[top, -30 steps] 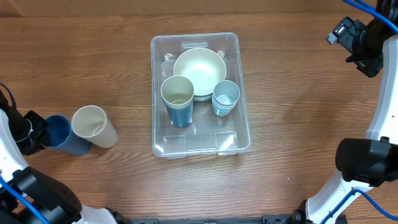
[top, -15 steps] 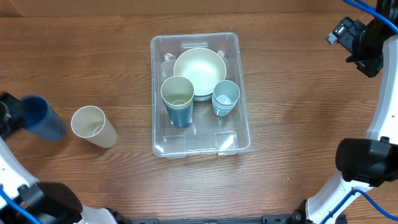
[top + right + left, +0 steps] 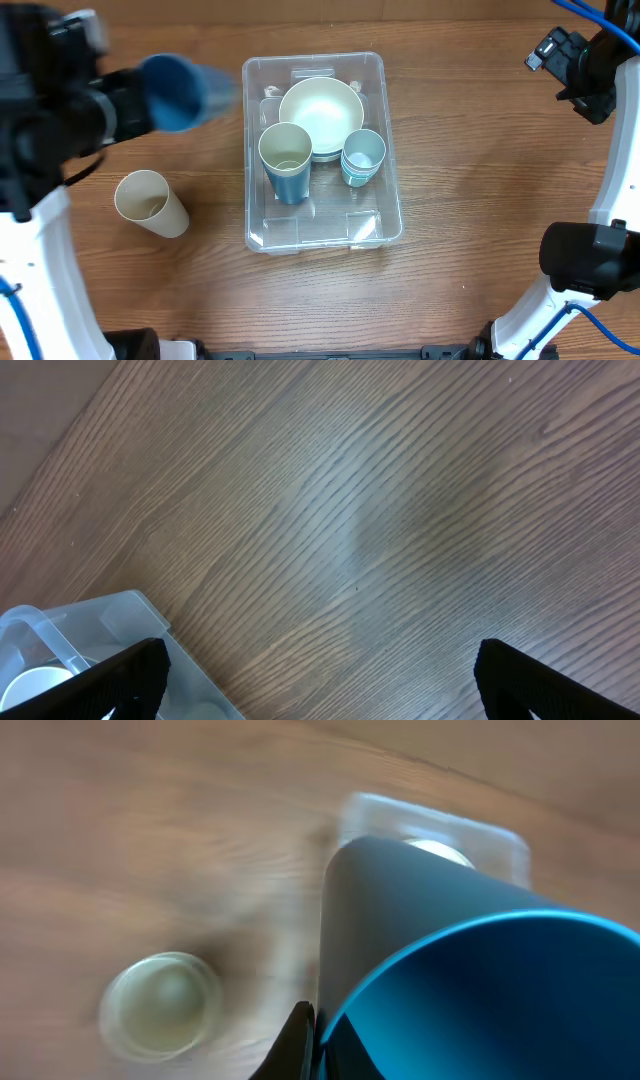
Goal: Pack container
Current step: 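Carry the dark blue cup into the bin and drop it onto the stack, then move the left gripper to the last cream cup on the table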
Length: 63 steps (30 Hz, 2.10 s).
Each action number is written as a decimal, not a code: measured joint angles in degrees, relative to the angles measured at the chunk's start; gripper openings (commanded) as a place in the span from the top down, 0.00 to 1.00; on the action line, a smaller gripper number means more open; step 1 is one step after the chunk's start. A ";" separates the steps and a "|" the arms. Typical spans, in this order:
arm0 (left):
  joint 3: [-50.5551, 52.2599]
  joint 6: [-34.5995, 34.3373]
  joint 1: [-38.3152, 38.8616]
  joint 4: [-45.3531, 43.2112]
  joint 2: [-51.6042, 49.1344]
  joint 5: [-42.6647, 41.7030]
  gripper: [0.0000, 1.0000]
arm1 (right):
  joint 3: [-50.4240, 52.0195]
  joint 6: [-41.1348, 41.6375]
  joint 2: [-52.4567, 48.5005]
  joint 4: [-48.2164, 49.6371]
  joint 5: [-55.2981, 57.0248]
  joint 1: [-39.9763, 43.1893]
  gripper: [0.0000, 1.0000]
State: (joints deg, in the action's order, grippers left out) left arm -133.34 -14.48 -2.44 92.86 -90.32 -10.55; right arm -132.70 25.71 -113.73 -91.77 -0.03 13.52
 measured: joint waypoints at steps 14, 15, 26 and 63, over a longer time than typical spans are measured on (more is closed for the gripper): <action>-0.15 0.39 16.46 1.99 -4.61 1.84 0.96 | 0.00 -0.02 0.00 0.00 0.00 -0.02 0.00; -0.15 0.17 16.46 2.73 -6.14 2.47 0.96 | 0.00 0.00 0.00 0.00 0.00 0.00 0.00; -0.15 -0.37 16.46 4.04 -7.08 5.46 0.92 | 0.00 0.02 0.00 0.04 0.00 0.00 0.00; 0.59 -2.10 0.15 3.67 5.05 13.55 0.27 | 0.00 0.00 0.00 0.02 0.00 -0.02 0.00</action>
State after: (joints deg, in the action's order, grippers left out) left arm -132.75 -16.58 -2.28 96.53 -85.27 3.01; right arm -132.70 25.71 -113.73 -91.74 -0.03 13.50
